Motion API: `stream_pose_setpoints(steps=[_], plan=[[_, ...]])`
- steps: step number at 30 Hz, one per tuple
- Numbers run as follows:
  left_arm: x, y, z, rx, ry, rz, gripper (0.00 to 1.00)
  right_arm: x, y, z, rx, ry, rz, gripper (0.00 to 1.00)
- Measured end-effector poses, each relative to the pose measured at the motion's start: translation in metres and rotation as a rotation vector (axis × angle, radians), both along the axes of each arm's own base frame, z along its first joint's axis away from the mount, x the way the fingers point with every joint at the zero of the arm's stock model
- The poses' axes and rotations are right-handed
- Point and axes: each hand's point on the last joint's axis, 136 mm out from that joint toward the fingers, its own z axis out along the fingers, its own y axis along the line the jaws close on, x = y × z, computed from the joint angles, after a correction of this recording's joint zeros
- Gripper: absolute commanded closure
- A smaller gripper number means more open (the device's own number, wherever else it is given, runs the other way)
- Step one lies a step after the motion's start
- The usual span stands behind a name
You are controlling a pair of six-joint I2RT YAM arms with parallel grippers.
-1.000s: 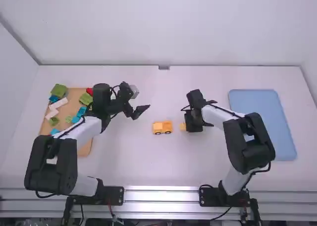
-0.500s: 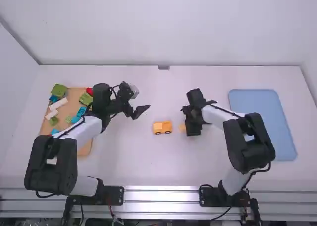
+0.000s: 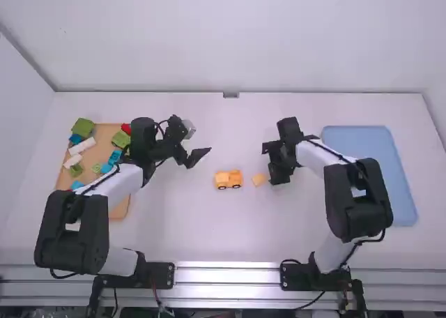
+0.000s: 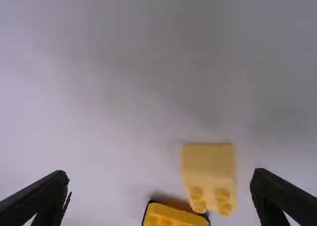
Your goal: Assemble lego blocks to make yellow taxi
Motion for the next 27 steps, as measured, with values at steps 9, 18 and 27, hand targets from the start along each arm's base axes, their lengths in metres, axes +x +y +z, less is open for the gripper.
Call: stream_pose_setpoints(steps=[9, 18, 27], plan=[[0.001, 0.001, -0.001, 0.005, 0.000, 0.010, 0.01, 0.023, -0.004, 0.069, -0.064, -0.048, 0.200, 0.02], [0.009, 0.019, -0.020, 0.078, 0.060, 0.126, 0.01, 0.044, -0.031, 0.123, -0.324, -0.197, 0.581, 0.02], [0.012, 0.025, -0.025, 0.105, 0.071, 0.167, 0.01, 0.080, -0.071, 0.133, -0.634, -0.314, 0.814, 0.02]])
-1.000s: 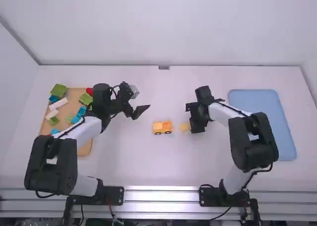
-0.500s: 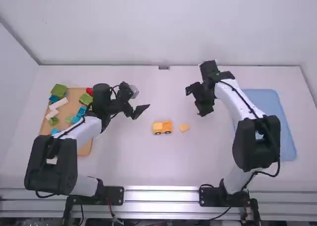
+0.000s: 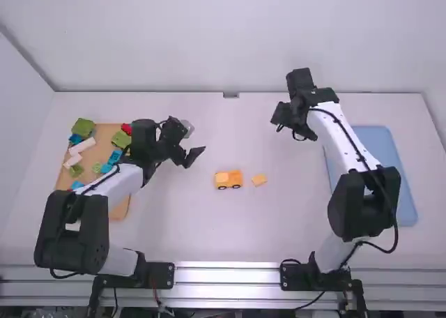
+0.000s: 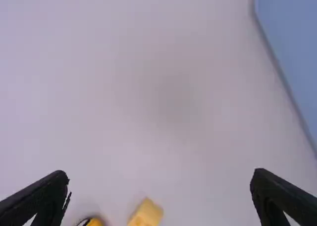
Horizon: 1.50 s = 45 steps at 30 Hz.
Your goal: Assemble lego blocks to make yellow taxi
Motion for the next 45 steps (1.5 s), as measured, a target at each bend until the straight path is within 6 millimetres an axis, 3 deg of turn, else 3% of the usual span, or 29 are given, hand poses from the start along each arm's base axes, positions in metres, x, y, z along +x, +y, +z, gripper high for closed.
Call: stream_pose_setpoints(steps=[8, 12, 18, 24, 30, 38, 42, 45], plan=[[0.001, 0.001, 0.000, 0.004, -0.004, 0.006, 0.01, 0.020, -0.002, 0.010, -0.076, -0.077, 0.141, 0.02], [0.001, 0.001, 0.001, 0.003, -0.005, 0.006, 0.01, 0.028, 0.013, 0.004, -0.114, -0.105, 0.351, 0.02], [-0.009, -0.010, 0.002, -0.043, 0.016, -0.065, 0.01, 0.009, 0.065, -0.052, -0.071, -0.147, 0.886, 0.02], [-0.016, -0.020, 0.007, -0.083, 0.016, -0.128, 0.01, -0.019, 0.101, -0.081, 0.015, -0.284, 1.261, 0.02], [-0.007, -0.017, 0.017, -0.075, -0.050, -0.114, 0.01, -0.046, 0.125, -0.079, 0.142, -0.342, 1.442, 0.02], [-0.023, -0.032, 0.022, -0.109, -0.062, -0.239, 0.01, -0.081, 0.124, -0.063, 0.263, -0.398, 1.655, 0.02], [-0.032, -0.040, 0.021, -0.116, -0.088, -0.326, 0.01, -0.080, 0.120, -0.059, 0.313, -0.511, 1.709, 0.02], [-0.036, -0.044, 0.016, -0.127, -0.093, -0.375, 0.01, -0.067, 0.122, -0.078, 0.389, -0.586, 1.704, 0.02]])
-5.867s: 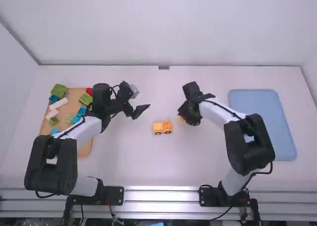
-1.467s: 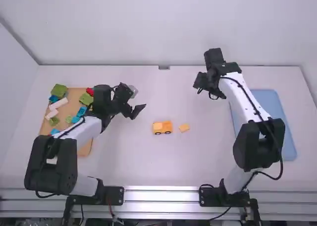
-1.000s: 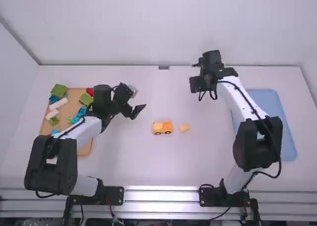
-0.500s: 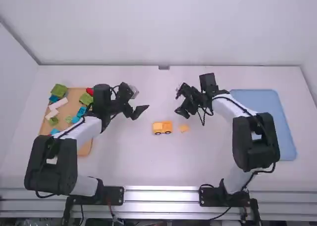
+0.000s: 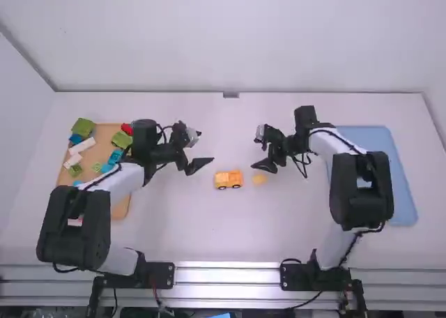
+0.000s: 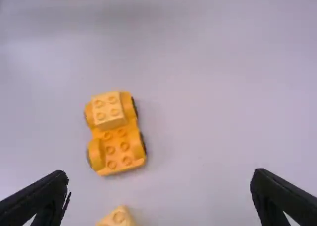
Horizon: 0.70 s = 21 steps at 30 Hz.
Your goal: Assemble lego blocks to make yellow taxi
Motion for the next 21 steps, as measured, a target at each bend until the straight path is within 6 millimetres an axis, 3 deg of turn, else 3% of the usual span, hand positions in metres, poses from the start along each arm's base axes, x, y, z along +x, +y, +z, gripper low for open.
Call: stream_pose_setpoints(steps=[3, 6, 13, 21], plan=[[0.003, -0.003, -0.001, -0.016, -0.027, -0.021, 0.01, -0.006, 0.003, -0.031, 0.072, 0.100, 0.019, 0.02], [0.006, -0.004, -0.006, -0.030, -0.013, -0.021, 0.01, -0.028, 0.002, -0.052, 0.083, 0.206, 0.052, 0.01], [0.008, -0.004, -0.013, -0.039, 0.010, -0.019, 0.01, -0.028, -0.004, -0.045, 0.013, 0.116, 0.150, 0.02], [0.007, -0.007, -0.016, -0.042, 0.017, -0.027, 0.01, -0.035, -0.015, -0.061, -0.069, -0.005, 0.247, 0.02]])
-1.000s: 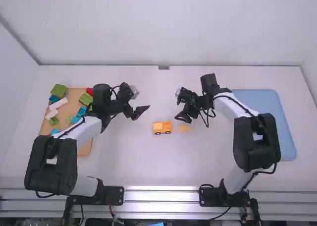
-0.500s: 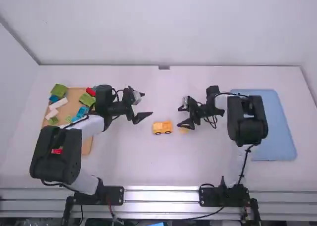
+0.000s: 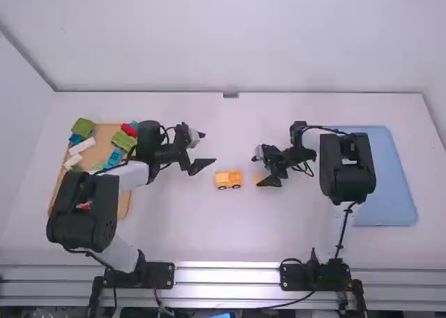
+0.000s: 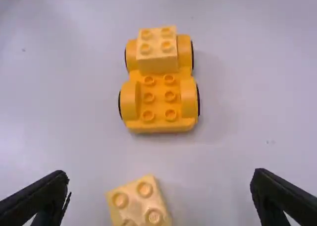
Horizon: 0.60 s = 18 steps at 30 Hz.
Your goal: Assemble lego blocks to make yellow taxi
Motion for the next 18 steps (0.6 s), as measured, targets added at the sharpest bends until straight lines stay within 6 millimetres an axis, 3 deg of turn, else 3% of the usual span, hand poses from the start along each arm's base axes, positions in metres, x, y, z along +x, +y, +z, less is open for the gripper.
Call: stream_pose_setpoints(steps=[10, 15, 18], plan=[[0.000, -0.001, 0.003, -0.021, 0.021, 0.005, 0.01, 0.002, -0.010, -0.029, -0.018, -0.103, 0.006, 0.04], [-0.005, -0.005, 0.006, -0.041, 0.023, -0.031, 0.01, 0.000, -0.012, -0.029, -0.017, -0.088, 0.002, 0.12], [-0.007, -0.006, 0.007, -0.050, 0.024, -0.045, 0.01, -0.001, -0.012, -0.032, -0.030, -0.093, 0.010, 0.23]])
